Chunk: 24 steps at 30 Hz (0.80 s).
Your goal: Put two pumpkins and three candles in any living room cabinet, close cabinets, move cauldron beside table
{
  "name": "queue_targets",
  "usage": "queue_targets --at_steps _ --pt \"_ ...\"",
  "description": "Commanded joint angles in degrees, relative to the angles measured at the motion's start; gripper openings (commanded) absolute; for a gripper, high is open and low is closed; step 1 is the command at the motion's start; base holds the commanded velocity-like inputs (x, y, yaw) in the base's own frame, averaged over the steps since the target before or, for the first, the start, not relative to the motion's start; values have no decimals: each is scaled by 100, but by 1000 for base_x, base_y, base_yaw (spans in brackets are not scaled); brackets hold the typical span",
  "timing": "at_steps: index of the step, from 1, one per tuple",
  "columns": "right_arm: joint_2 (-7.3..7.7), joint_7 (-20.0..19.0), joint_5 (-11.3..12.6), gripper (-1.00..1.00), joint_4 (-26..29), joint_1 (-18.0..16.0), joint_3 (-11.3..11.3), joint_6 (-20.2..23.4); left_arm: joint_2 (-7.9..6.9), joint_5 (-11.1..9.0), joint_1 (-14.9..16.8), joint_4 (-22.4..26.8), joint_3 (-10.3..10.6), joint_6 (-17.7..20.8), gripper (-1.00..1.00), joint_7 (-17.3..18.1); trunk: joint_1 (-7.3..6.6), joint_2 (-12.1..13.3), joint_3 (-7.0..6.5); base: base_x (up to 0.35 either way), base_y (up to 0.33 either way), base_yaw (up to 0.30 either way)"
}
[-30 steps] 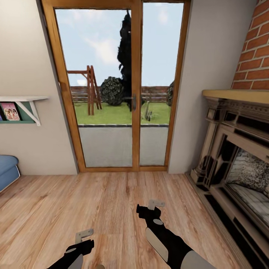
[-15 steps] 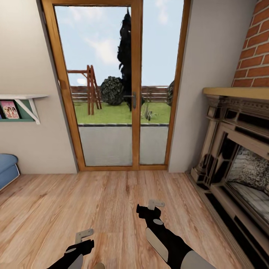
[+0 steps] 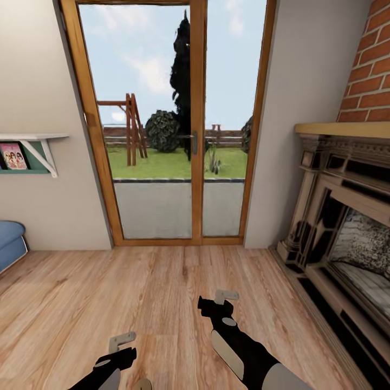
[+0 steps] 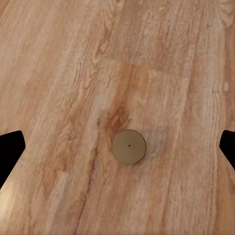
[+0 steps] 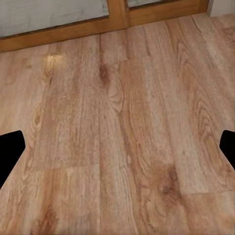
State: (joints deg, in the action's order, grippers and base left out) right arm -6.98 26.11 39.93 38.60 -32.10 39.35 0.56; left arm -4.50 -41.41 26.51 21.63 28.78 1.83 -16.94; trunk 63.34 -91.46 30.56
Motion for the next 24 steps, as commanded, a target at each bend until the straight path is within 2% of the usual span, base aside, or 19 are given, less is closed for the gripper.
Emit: queue_targets --at_steps 1,24 --pt "4 43 32 100 7 -7 28 6 -7 -35 3 16 48 19 100 -46 22 -45 25 0 0 0" --pt "4 41 23 100 16 -7 28 7 -7 -34 3 17 48 19 100 -46 528 -968 438 0 0 0"
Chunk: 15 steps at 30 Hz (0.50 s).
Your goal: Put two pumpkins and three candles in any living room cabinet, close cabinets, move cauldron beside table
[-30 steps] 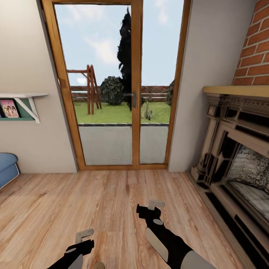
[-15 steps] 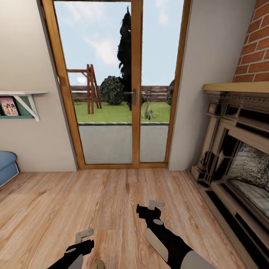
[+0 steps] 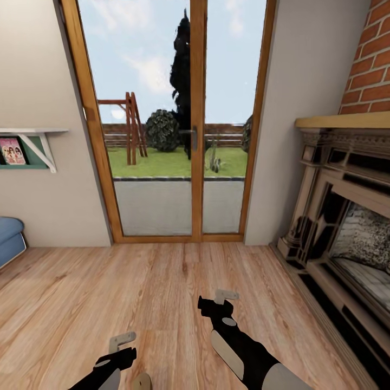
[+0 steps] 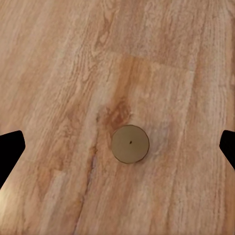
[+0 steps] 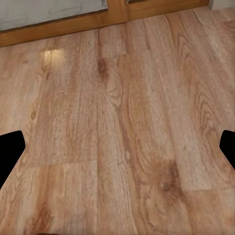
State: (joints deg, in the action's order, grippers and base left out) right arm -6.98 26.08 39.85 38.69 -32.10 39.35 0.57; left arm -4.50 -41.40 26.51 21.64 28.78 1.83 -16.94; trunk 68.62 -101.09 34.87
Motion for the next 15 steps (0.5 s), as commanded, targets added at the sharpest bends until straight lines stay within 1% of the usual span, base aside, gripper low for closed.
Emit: queue_targets --at_steps 1,8,9,15 --pt "4 44 32 100 7 -7 28 6 -7 -35 3 16 48 19 100 -47 22 -45 25 0 0 0" --pt "4 -9 32 100 7 -7 28 9 -7 -35 3 17 48 19 100 -47 176 -326 150 0 0 0" --pt "4 -79 32 100 7 -7 28 11 -7 -35 3 17 48 19 100 -47 198 -366 168 0 0 0" --pt "4 -918 38 100 15 -5 20 14 -7 -35 3 16 48 19 100 -47 330 -606 276 0 0 0"
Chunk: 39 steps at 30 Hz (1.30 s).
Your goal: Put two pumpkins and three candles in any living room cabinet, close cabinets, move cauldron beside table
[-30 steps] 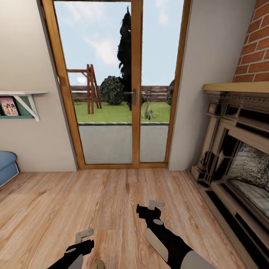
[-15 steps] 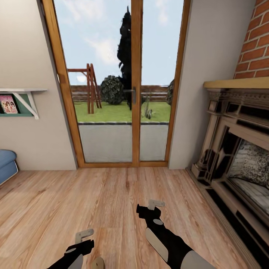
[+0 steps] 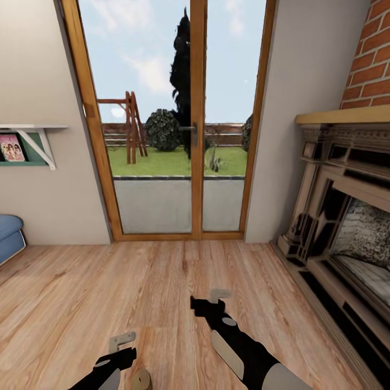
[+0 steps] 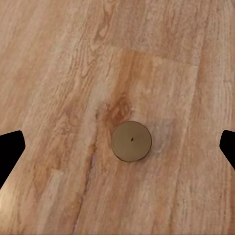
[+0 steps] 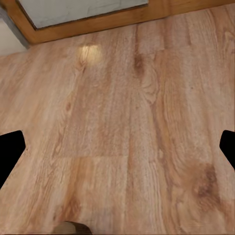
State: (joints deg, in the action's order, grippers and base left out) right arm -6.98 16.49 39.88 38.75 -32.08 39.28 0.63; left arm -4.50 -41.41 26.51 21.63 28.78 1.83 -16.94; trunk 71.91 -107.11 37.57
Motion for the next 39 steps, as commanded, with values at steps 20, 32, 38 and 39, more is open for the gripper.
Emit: queue_targets --at_steps 20,32,38,39 --pt "1366 -2109 143 100 3311 833 -12 791 24 -34 3 23 57 19 100 -47 439 -807 366 0 0 0" --pt "1398 -1182 488 100 4926 888 -1430 3256 28 -36 3 24 66 19 100 -47 703 -1288 581 0 0 0" --pt "1392 -1162 501 100 4932 888 -1548 3585 102 -31 3 24 66 19 100 -47 835 -1529 689 0 0 0" --pt "1392 -1160 502 100 4929 888 -1554 3616 117 -29 3 24 66 19 100 -47 857 -1569 707 0 0 0"
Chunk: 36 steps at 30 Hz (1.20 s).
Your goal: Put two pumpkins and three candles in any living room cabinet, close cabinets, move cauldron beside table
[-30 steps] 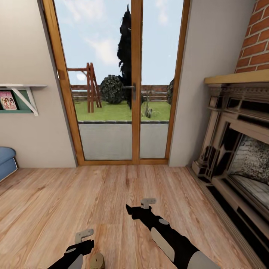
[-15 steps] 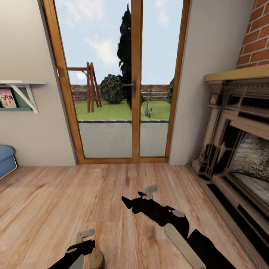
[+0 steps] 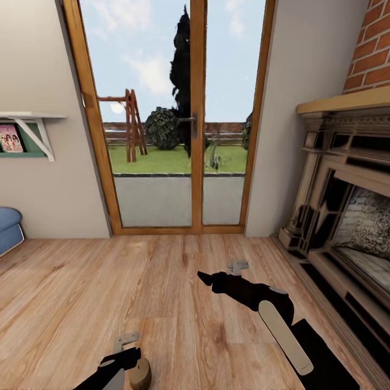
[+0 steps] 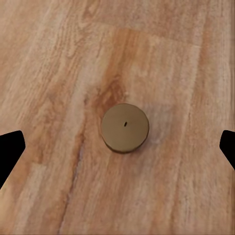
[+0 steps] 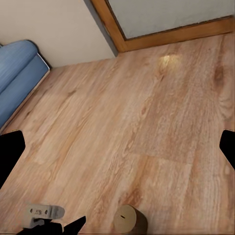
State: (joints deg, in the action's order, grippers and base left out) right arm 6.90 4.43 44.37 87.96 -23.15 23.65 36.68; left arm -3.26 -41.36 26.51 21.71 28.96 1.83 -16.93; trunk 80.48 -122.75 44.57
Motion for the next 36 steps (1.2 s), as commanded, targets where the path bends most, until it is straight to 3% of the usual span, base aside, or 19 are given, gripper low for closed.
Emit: queue_targets --at_steps 1,20,27,32,36 --pt "4 48 54 100 5 -5 5 43 2 -33 3 17 48 19 100 -47 22 -44 24 0 0 0" --pt "-4 54 55 100 -102 -6 -1 128 1 -84 7 78 34 150 100 -49 439 -806 366 0 0 0" --pt "-3 50 72 100 -90 -5 -14 312 -121 -92 288 318 -5 1045 100 -54 593 -1087 491 0 0 0" --pt "-4 50 165 100 -102 -5 -59 338 -272 -107 765 397 -33 2156 100 -51 703 -1288 581 0 0 0" --pt "-4 55 175 100 -121 -7 -79 340 -283 -115 854 410 -36 2346 100 -45 790 -1448 653 0 0 0"
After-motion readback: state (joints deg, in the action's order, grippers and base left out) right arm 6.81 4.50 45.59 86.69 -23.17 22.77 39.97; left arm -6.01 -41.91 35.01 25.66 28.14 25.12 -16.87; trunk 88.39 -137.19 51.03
